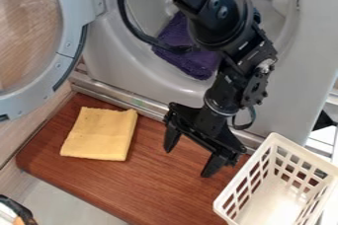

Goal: Take the yellow cloth and put it on the washing clothes

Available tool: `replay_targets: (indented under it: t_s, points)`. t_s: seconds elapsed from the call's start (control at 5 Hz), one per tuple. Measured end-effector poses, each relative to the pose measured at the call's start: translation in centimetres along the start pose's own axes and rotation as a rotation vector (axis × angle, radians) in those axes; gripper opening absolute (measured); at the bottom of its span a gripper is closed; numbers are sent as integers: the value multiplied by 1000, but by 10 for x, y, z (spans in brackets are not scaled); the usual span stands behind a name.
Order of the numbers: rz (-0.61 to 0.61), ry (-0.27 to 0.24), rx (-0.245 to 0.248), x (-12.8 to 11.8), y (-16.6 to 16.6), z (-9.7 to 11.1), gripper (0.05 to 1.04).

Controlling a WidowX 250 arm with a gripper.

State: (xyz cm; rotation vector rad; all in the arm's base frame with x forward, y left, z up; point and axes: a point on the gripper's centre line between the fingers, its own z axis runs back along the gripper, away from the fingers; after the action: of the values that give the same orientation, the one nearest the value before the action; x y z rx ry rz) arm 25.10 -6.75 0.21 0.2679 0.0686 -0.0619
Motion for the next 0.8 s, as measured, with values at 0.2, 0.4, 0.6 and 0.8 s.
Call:
replay_targets:
  t_s: [0.2,0.4,0.6,0.8]
  points:
    - [-6,25,9,-4,0,-7,1001]
    - [29,7,1,-6,14,0,1001]
    - [127,-38,-21,-5,54,9,1001]
    - [208,-72,-43,-6,103,-11,1001]
